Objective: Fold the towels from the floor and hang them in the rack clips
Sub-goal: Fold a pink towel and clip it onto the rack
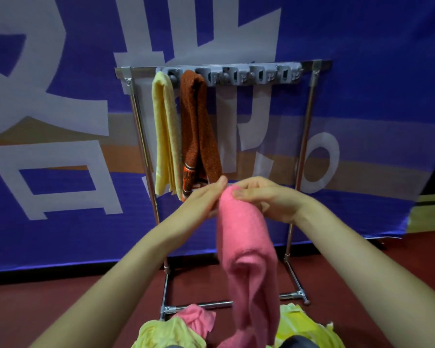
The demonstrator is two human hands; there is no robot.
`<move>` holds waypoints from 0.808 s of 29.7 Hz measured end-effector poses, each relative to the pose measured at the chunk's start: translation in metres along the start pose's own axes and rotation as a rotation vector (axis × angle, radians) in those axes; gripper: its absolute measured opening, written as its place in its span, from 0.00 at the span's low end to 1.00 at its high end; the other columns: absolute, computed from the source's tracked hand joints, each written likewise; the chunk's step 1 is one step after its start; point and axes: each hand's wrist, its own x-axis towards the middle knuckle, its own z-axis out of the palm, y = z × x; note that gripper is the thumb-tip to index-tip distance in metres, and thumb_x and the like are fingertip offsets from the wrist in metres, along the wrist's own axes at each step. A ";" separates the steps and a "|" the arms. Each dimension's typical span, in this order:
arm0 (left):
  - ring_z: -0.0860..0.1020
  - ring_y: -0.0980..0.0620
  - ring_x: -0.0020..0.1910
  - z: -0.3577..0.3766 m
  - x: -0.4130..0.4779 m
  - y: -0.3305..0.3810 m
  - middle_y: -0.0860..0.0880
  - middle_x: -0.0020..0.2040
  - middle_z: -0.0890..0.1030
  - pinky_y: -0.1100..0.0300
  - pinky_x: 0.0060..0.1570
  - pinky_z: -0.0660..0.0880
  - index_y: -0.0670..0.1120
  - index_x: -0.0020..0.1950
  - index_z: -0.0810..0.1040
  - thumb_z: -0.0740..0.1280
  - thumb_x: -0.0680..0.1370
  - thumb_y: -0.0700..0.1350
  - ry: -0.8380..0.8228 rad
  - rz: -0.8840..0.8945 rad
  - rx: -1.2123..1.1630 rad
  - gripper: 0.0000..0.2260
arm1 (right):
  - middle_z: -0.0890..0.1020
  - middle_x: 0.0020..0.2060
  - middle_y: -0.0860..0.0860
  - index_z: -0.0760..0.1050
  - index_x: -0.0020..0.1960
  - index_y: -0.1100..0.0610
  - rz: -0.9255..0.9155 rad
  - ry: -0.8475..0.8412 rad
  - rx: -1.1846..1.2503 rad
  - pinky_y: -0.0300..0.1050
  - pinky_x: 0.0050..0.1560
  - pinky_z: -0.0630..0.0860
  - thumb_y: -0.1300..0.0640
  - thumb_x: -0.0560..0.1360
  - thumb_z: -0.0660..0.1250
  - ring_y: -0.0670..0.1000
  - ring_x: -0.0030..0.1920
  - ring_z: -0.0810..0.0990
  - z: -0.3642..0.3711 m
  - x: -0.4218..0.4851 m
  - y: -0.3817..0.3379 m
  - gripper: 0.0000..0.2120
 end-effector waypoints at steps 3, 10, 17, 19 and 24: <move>0.77 0.64 0.27 0.010 0.000 0.015 0.57 0.21 0.79 0.70 0.30 0.73 0.48 0.31 0.78 0.55 0.78 0.53 0.061 -0.013 -0.045 0.21 | 0.78 0.20 0.44 0.72 0.44 0.62 -0.032 0.019 0.030 0.26 0.24 0.68 0.67 0.78 0.49 0.38 0.21 0.74 -0.006 -0.010 -0.011 0.14; 0.75 0.57 0.35 0.011 -0.005 0.034 0.49 0.36 0.79 0.65 0.37 0.71 0.47 0.38 0.81 0.62 0.66 0.55 -0.071 0.175 0.044 0.14 | 0.81 0.27 0.45 0.81 0.39 0.55 -0.020 0.155 0.063 0.30 0.30 0.72 0.49 0.67 0.65 0.40 0.28 0.76 -0.013 -0.015 0.000 0.11; 0.78 0.59 0.34 -0.004 -0.002 0.039 0.53 0.33 0.81 0.68 0.36 0.75 0.48 0.40 0.79 0.59 0.76 0.51 0.027 0.129 -0.083 0.12 | 0.81 0.29 0.45 0.82 0.37 0.51 -0.106 0.143 0.227 0.33 0.31 0.73 0.36 0.54 0.75 0.42 0.29 0.77 -0.004 -0.021 0.033 0.21; 0.79 0.61 0.31 -0.008 -0.003 0.032 0.55 0.30 0.82 0.72 0.32 0.75 0.48 0.42 0.79 0.58 0.77 0.50 -0.016 0.056 -0.090 0.12 | 0.77 0.33 0.48 0.83 0.40 0.51 -0.147 0.231 0.242 0.36 0.34 0.69 0.35 0.51 0.76 0.45 0.33 0.73 -0.006 -0.014 0.028 0.25; 0.77 0.58 0.37 -0.001 -0.002 0.023 0.50 0.39 0.81 0.66 0.39 0.73 0.47 0.47 0.79 0.58 0.75 0.54 -0.160 -0.032 -0.035 0.14 | 0.77 0.37 0.50 0.83 0.43 0.51 -0.156 0.258 0.206 0.39 0.42 0.69 0.37 0.57 0.74 0.47 0.37 0.72 -0.002 -0.007 0.005 0.22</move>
